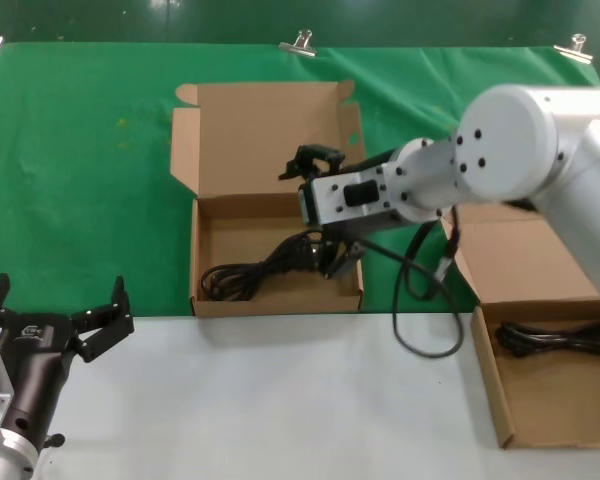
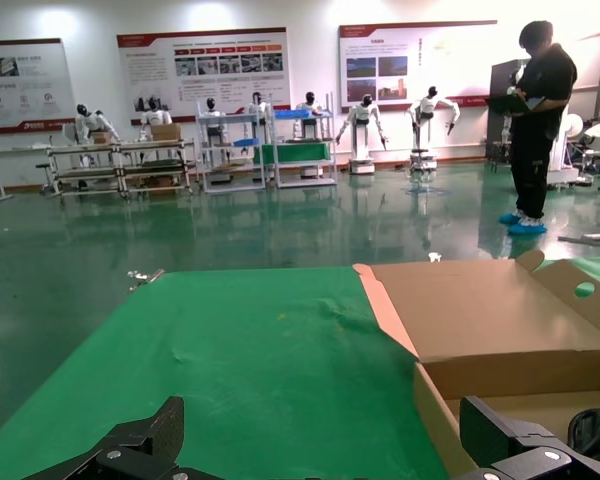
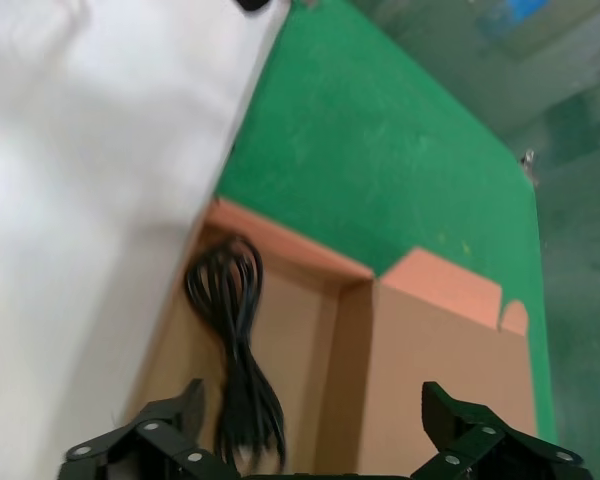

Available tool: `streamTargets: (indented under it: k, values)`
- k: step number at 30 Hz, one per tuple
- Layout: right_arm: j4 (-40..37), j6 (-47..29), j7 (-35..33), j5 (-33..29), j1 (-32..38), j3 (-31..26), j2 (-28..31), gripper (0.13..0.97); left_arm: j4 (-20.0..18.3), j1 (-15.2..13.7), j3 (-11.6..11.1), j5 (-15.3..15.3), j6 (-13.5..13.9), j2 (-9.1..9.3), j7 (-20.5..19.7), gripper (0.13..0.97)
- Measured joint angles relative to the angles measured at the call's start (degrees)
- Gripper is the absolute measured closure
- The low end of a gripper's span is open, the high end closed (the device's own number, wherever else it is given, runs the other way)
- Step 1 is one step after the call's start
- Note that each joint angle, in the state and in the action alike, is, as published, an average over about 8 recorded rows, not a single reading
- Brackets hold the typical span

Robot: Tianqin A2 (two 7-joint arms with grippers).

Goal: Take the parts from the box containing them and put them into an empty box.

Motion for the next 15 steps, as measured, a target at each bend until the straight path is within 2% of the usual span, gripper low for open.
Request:
streamTargets:
  k: [7,15]
  values:
    - [3.33,4.45,0.38,3.96,-5.92,3.24,0.57,0.308,0.00,0.00,0.00,0.00,0.00,0.00,0.00,0.132]
    - [7.72,10.30,0.87,9.16,-13.77,7.50,1.33,0.203,0.00,0.00,0.00,0.00,0.00,0.00,0.00,0.132]
